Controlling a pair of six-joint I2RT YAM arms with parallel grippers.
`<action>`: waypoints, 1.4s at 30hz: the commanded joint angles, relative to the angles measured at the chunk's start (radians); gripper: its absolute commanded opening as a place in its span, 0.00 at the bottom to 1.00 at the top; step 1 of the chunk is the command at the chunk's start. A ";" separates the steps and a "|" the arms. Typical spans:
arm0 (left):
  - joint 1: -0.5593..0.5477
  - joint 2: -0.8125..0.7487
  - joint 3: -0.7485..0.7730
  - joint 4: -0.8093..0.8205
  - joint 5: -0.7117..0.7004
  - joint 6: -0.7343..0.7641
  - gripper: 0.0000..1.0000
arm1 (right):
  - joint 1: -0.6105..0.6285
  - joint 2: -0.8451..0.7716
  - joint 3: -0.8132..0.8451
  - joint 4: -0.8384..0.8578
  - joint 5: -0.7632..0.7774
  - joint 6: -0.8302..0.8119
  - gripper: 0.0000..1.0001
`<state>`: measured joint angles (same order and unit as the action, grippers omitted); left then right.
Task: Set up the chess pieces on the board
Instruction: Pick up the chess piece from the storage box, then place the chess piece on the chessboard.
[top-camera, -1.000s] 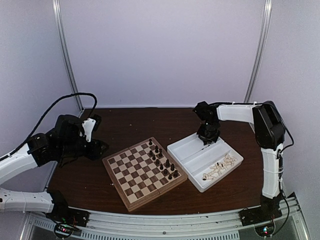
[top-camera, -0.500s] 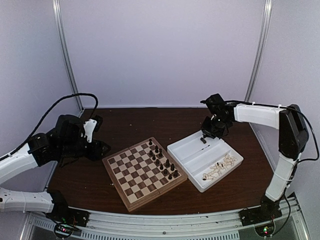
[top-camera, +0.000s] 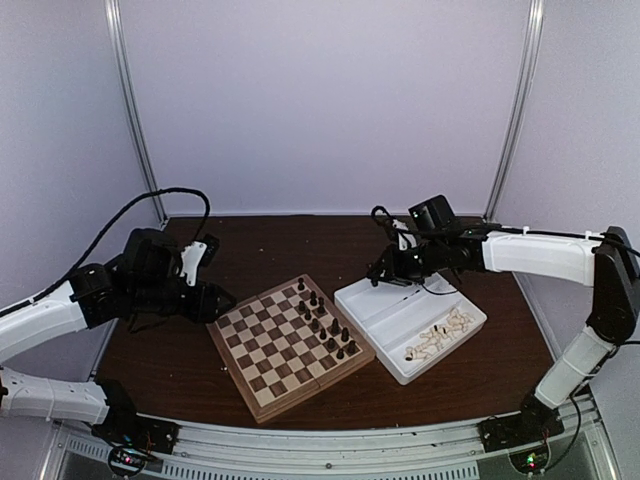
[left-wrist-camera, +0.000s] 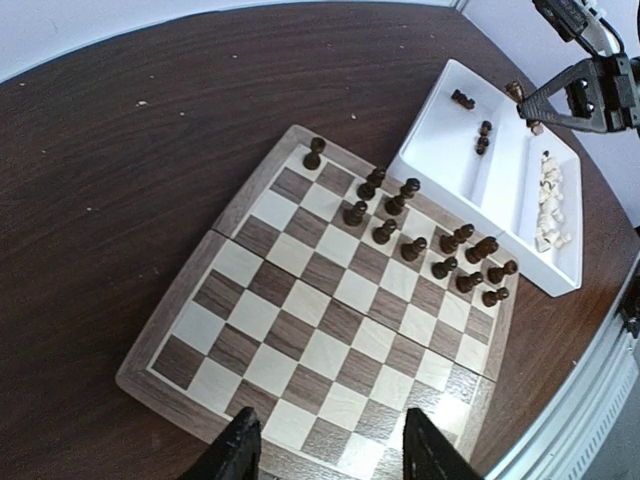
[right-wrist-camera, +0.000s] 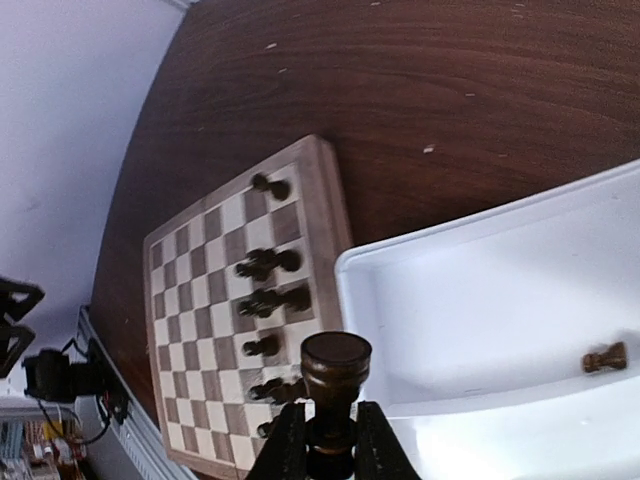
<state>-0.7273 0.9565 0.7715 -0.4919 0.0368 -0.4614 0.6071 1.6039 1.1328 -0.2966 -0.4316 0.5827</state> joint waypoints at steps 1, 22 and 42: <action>-0.001 0.011 -0.002 0.143 0.166 -0.113 0.50 | 0.108 -0.074 -0.077 0.195 -0.111 -0.110 0.08; -0.001 -0.045 -0.123 0.387 0.448 -0.605 0.73 | 0.516 0.093 0.088 0.276 0.059 -0.320 0.11; -0.001 0.026 -0.154 0.481 0.556 -0.722 0.53 | 0.569 0.161 0.197 0.241 0.115 -0.384 0.11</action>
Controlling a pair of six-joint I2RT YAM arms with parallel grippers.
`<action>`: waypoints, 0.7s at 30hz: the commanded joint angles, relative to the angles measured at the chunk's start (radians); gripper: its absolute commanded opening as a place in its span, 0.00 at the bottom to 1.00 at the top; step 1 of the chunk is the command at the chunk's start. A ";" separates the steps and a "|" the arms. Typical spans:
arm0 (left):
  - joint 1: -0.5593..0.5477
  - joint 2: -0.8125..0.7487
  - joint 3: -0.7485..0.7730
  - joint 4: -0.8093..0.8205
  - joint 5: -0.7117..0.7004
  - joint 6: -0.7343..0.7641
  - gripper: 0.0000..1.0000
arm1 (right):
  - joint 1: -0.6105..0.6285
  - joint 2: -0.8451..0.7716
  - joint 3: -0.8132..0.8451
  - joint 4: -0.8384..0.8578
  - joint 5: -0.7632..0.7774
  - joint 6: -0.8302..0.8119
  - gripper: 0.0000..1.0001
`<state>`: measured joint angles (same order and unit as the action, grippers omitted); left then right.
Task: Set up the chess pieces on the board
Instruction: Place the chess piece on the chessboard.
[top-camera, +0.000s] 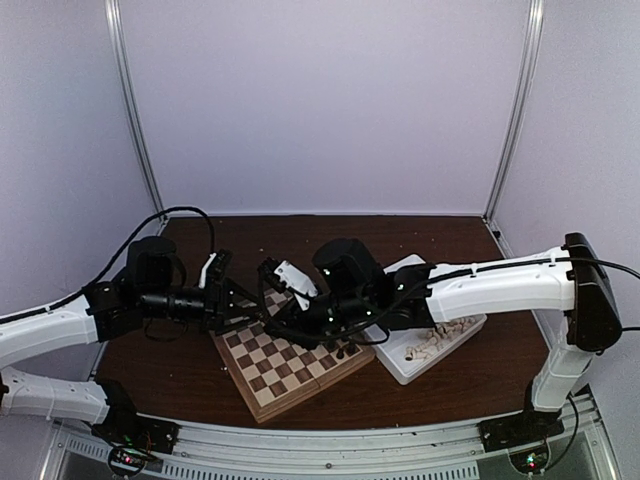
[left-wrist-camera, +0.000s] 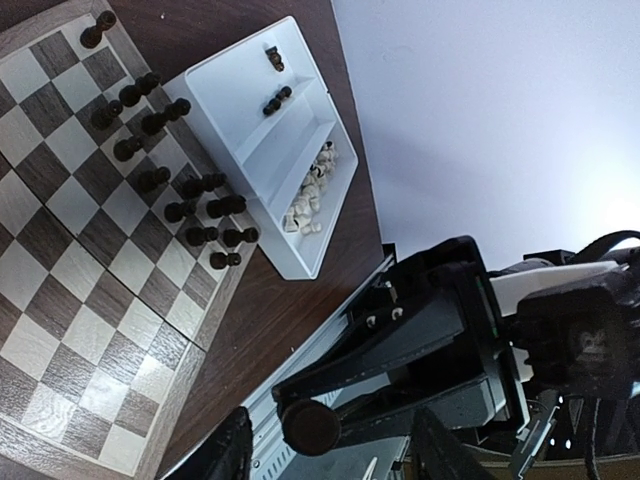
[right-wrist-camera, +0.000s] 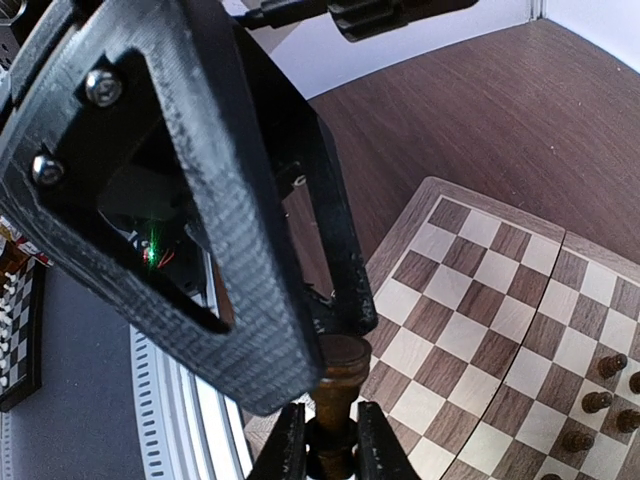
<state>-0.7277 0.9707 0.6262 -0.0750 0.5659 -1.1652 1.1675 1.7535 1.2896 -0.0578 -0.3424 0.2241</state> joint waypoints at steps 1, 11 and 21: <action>-0.001 0.013 -0.011 0.068 0.027 -0.020 0.51 | 0.011 0.012 0.043 -0.001 0.027 -0.026 0.11; -0.001 0.046 -0.002 0.102 0.052 -0.020 0.35 | 0.014 0.009 0.048 -0.004 0.042 -0.047 0.11; -0.001 0.046 -0.025 0.116 0.049 -0.030 0.22 | 0.015 0.012 0.054 -0.003 0.085 -0.055 0.16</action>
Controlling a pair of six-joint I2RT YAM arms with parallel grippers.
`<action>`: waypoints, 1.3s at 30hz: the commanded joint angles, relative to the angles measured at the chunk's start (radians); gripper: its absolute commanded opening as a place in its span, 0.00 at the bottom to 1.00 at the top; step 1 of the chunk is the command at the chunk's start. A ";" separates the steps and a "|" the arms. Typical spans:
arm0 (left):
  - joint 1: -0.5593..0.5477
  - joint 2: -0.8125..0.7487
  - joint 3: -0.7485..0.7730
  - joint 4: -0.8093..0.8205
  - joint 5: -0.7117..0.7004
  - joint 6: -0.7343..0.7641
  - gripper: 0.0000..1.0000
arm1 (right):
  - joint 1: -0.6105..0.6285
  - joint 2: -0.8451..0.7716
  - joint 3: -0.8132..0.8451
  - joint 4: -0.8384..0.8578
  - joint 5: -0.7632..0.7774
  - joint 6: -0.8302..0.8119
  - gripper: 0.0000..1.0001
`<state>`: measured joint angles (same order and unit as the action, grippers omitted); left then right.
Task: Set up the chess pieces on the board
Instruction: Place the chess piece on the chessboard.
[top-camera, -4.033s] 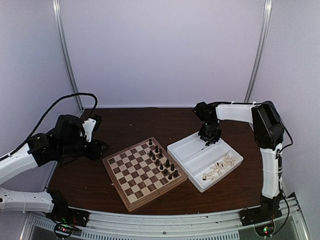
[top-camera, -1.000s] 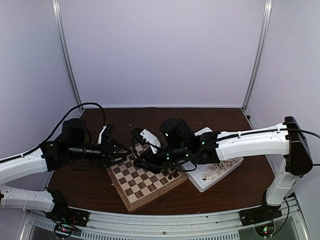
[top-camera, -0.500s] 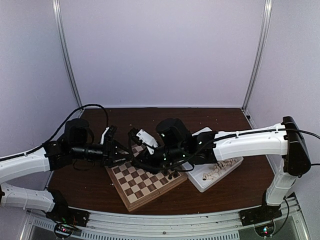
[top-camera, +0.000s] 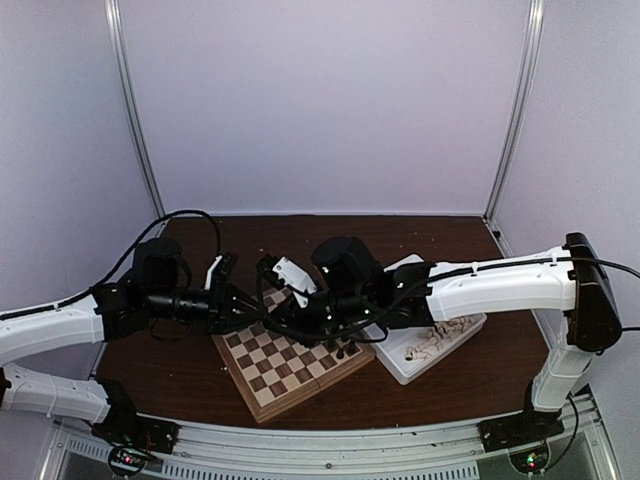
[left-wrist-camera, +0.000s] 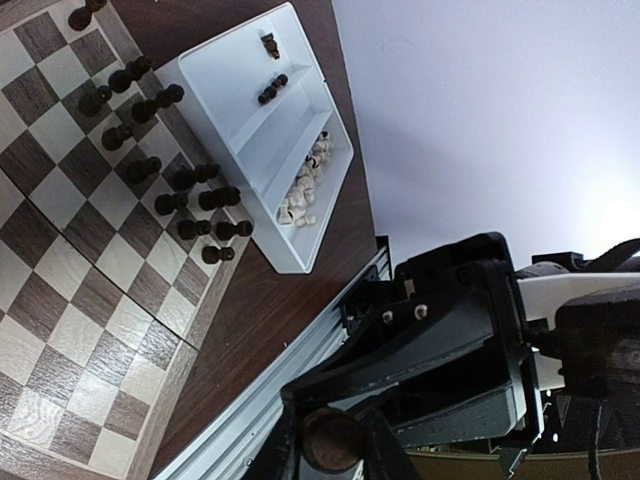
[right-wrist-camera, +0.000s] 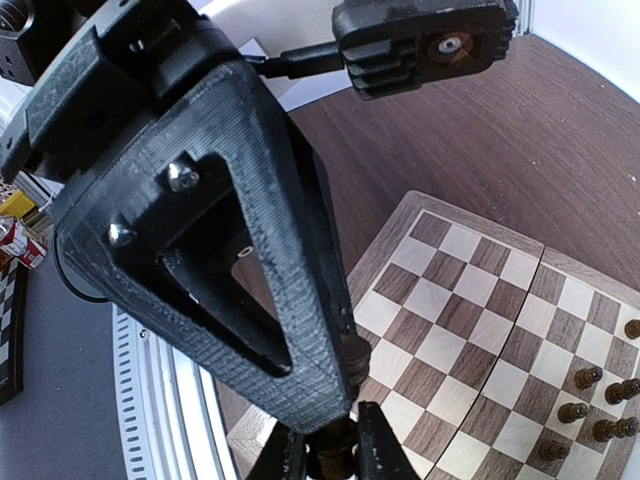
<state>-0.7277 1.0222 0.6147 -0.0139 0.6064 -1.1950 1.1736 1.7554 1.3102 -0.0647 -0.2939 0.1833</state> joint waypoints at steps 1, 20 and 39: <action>-0.001 -0.008 -0.015 0.054 0.006 0.000 0.20 | 0.008 0.009 0.033 0.006 0.036 -0.016 0.16; -0.001 -0.092 -0.100 0.252 -0.127 -0.169 0.14 | 0.012 -0.095 -0.139 0.232 0.119 0.029 0.54; 0.002 -0.130 -0.092 0.621 -0.156 -0.524 0.15 | 0.078 -0.203 -0.189 0.503 0.321 0.165 0.63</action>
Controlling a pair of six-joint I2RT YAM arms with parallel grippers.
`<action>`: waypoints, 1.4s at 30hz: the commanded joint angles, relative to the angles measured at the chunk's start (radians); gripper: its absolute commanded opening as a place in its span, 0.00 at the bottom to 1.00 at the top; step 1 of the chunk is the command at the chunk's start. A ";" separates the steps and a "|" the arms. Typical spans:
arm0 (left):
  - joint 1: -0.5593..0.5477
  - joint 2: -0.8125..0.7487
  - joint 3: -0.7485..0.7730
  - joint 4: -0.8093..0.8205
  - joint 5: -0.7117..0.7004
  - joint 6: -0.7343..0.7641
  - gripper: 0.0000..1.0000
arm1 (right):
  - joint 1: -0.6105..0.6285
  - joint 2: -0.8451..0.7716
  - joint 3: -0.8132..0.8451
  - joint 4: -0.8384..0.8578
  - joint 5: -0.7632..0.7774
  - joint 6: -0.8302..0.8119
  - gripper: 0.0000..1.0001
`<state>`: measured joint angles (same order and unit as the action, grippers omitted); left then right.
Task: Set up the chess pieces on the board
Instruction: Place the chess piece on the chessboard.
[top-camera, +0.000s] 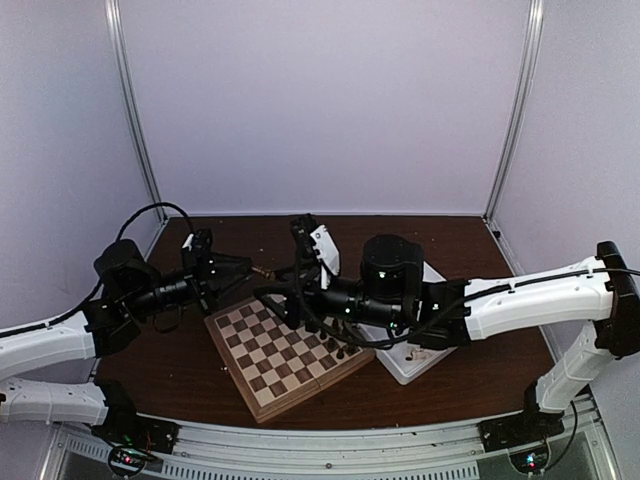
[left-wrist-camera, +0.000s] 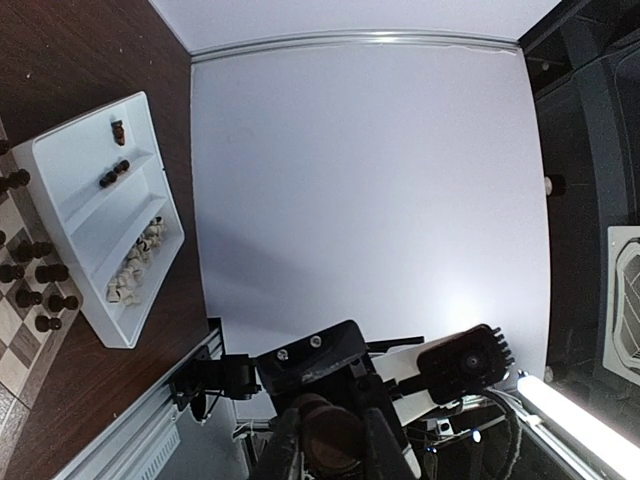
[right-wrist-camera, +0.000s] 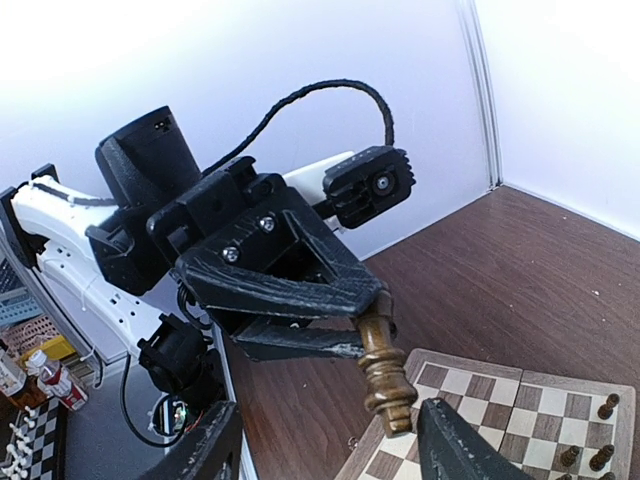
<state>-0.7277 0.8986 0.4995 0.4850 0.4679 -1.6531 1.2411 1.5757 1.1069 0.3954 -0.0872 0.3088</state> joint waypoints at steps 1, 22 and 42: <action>0.001 -0.010 0.028 0.117 -0.018 -0.063 0.15 | 0.011 -0.023 0.012 0.051 0.131 0.045 0.64; 0.000 0.017 0.006 0.226 -0.001 -0.107 0.16 | -0.003 0.053 0.135 -0.005 0.089 0.093 0.31; 0.001 0.051 -0.024 0.309 -0.008 -0.131 0.15 | -0.021 0.027 0.085 0.064 0.071 0.128 0.28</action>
<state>-0.7277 0.9440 0.4812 0.7162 0.4534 -1.7794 1.2266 1.6238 1.2049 0.4255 -0.0044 0.4282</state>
